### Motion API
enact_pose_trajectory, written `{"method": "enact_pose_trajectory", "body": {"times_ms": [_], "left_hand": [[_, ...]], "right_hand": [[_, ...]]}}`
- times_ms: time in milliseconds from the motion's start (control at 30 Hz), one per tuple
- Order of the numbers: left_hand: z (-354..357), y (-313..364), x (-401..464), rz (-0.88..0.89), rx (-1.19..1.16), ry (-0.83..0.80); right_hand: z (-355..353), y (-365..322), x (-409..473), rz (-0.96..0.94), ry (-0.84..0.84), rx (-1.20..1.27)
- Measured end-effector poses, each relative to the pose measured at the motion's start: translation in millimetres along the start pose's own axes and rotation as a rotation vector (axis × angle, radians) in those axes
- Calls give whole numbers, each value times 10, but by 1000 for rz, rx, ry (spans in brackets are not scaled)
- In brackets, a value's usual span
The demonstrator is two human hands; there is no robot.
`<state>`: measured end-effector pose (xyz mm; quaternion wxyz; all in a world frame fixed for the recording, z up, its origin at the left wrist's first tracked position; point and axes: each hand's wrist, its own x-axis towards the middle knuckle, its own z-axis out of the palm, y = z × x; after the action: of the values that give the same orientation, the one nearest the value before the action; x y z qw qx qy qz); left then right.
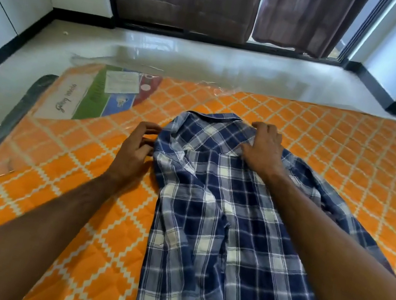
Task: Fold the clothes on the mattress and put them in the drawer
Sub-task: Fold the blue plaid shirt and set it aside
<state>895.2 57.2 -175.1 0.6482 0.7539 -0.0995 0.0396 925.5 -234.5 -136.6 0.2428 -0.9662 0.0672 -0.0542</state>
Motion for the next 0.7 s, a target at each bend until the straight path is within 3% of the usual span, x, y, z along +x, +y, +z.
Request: {"method": "enact_pose_trajectory", "body": {"times_ms": [67,167,233,333,400,567,700], "left_hand": [[-18,-17,9,-20,-25,1],[-135,41,60,-47,-12,61],[-237,115,49,170,276,-47],[-325,187,156,600,885,-378],[-322,308,361,715,1076,-516],[-155,671,860,537,1006,-617],[161,656,1042,395,1119,-596]], "right_hand": [[22,-164,-200,-40,-52,200],[84,-501,-662,-99,-279,363],[115,-601,-962,-108,-332,354],[147,-559,-1301,-62,-376,305],[163,-476,-1391,-24,-361,264],[65,-334,-1324,125,-371,413],[-66,-202,-1313,227,-159,559]]}}
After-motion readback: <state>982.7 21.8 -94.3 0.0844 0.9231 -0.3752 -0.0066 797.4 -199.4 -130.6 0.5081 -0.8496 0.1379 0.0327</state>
